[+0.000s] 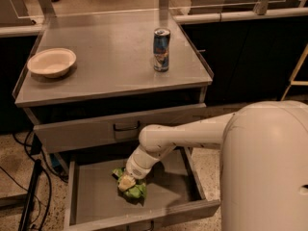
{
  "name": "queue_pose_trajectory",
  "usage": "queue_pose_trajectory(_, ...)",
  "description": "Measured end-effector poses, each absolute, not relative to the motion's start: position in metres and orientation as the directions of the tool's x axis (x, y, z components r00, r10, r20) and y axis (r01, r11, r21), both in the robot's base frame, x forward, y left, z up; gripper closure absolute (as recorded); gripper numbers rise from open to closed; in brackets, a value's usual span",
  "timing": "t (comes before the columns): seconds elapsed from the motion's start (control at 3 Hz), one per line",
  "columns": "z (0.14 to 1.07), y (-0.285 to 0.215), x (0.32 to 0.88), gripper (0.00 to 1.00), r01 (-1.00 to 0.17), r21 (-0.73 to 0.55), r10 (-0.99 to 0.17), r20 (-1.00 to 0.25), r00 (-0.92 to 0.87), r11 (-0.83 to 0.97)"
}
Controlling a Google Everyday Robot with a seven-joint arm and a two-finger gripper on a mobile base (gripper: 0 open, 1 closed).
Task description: Place green rice chip bag into middle drawer
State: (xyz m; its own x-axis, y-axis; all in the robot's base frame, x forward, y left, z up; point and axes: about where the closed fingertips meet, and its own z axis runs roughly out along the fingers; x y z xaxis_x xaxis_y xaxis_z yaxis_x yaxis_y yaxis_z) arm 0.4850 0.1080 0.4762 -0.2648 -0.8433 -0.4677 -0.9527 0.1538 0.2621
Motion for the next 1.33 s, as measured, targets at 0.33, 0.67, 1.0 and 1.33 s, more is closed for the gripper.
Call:
queue_pose_trajectory(0.33,0.456,0.111,0.482,1.0,-0.952,0.26,-0.846,-0.459,-0.272,0.164)
queue_pose_trajectory(0.67,0.442,0.114,0.478,1.0,-0.95,0.261,-0.847,-0.453,-0.278,0.172)
queue_pose_trajectory(1.0,0.43,0.115,0.472,1.0,-0.942,0.289,-0.842,-0.455,-0.291,0.169)
queue_pose_trajectory(1.33,0.43,0.115,0.471,0.82,-0.942,0.29,-0.842,-0.455,-0.291,0.169)
